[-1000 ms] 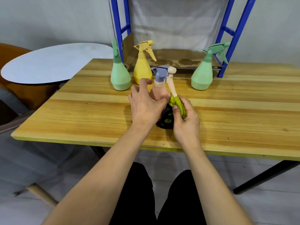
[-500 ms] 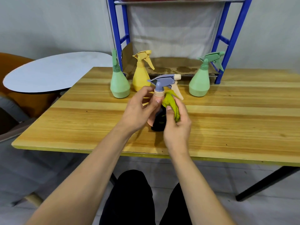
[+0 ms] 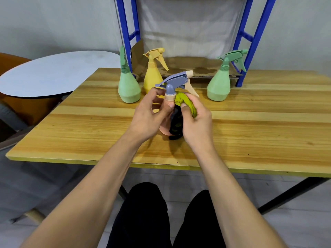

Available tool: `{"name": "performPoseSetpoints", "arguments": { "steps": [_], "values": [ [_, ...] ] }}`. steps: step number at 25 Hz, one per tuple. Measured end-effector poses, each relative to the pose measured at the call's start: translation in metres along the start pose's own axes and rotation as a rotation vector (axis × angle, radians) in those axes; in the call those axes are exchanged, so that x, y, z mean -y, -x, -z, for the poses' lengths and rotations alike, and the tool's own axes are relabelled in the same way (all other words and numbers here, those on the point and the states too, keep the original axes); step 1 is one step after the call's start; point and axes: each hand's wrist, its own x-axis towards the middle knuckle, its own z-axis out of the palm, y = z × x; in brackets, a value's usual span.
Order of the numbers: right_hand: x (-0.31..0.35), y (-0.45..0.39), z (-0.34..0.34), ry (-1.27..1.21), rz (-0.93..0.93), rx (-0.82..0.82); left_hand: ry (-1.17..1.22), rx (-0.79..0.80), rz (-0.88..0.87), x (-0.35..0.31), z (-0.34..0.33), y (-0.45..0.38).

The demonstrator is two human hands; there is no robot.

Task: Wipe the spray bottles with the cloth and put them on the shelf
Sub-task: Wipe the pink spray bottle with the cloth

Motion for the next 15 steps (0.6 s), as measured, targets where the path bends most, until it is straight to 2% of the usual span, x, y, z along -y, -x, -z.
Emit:
{"name": "performPoseSetpoints", "arguments": {
  "steps": [5, 7, 9, 12, 15],
  "values": [
    [-0.016, 0.026, 0.006, 0.186, -0.029, -0.046, -0.044, -0.018, 0.012, 0.001, 0.001, 0.001],
    [-0.018, 0.000, 0.011, 0.208, -0.065, 0.014, -0.068, 0.019, 0.012, 0.001, 0.000, 0.001],
    [-0.021, -0.021, 0.012, 0.204, -0.085, 0.097, -0.065, 0.129, 0.004, 0.004, 0.004, -0.001],
    [-0.040, -0.018, 0.007, 0.373, -0.007, 0.123, -0.044, 0.258, 0.009, 0.012, 0.015, -0.002],
    [-0.045, -0.008, 0.003, 0.482, 0.052, 0.124, -0.058, 0.219, 0.011, 0.019, 0.016, 0.002]
  ]
}}
